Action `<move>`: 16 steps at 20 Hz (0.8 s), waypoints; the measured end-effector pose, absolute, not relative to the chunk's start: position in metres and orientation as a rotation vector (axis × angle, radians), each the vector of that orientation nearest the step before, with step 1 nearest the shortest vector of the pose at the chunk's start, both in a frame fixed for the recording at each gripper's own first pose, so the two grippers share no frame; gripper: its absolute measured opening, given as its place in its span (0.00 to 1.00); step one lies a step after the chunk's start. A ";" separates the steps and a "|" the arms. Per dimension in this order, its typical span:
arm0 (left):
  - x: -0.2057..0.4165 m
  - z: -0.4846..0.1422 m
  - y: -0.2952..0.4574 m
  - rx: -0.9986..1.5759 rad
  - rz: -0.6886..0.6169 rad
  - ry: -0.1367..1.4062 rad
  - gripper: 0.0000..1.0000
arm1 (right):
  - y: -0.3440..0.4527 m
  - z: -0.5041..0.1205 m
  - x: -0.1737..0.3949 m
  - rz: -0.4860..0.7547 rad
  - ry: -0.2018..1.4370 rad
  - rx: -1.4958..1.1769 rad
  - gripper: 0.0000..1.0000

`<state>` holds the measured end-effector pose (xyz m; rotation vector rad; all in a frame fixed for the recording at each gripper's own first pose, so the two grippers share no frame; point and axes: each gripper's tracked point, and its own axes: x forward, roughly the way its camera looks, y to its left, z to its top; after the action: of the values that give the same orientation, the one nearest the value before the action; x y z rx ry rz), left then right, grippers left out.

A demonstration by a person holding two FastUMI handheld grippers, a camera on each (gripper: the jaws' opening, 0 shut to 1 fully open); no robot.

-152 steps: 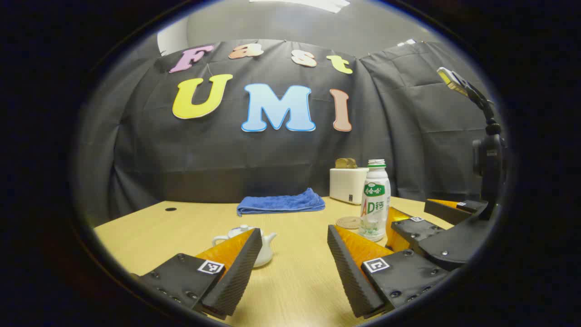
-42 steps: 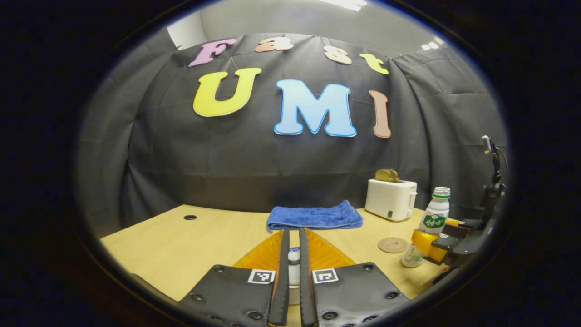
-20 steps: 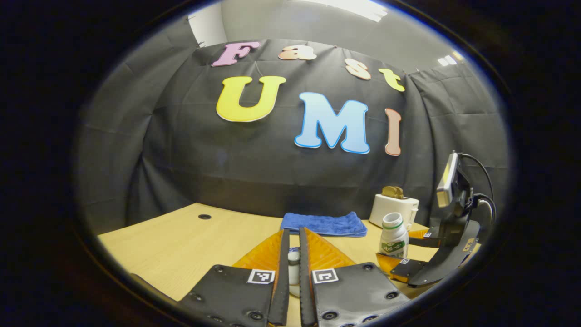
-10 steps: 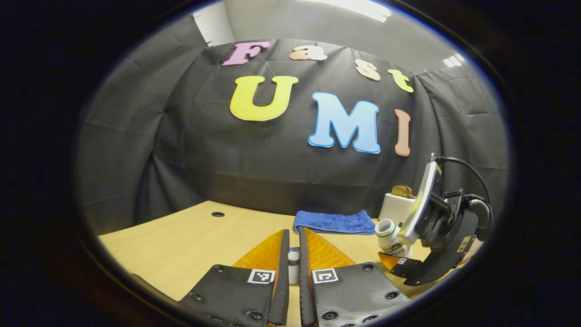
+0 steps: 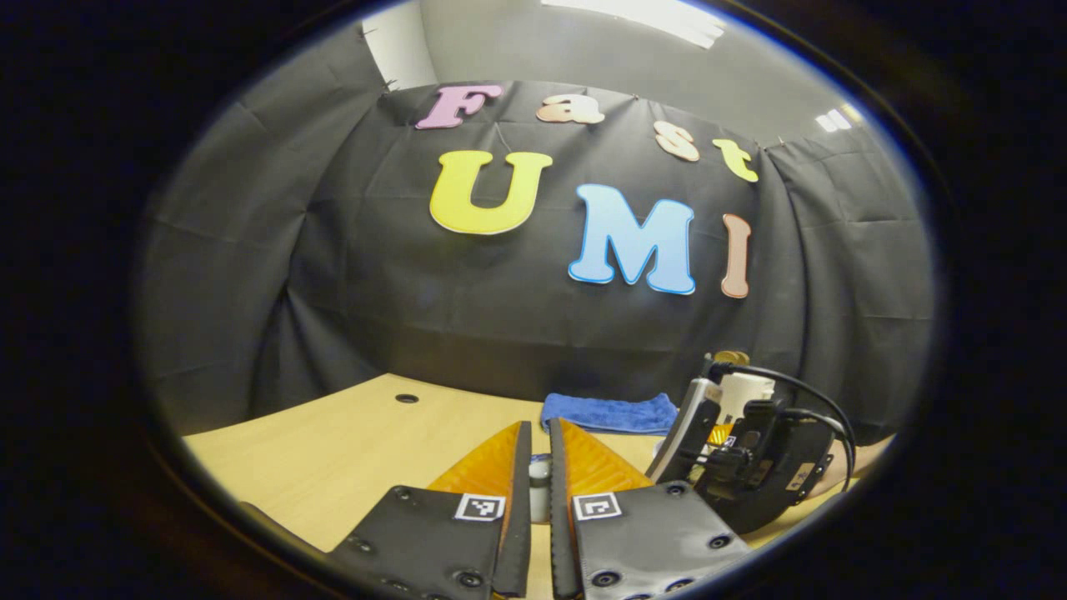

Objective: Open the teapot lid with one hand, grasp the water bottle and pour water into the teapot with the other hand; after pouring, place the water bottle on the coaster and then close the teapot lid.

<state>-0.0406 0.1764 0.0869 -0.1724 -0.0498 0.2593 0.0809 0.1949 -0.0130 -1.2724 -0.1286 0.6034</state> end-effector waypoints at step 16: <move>-0.057 0.091 0.193 -0.170 0.259 -0.082 0.20 | 0.222 -0.002 0.087 0.509 -0.298 -1.650 0.71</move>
<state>-0.0575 0.1931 0.0907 -0.1698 -0.0824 0.2593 0.0866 0.2215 -0.0025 -1.6501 -0.2981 0.5086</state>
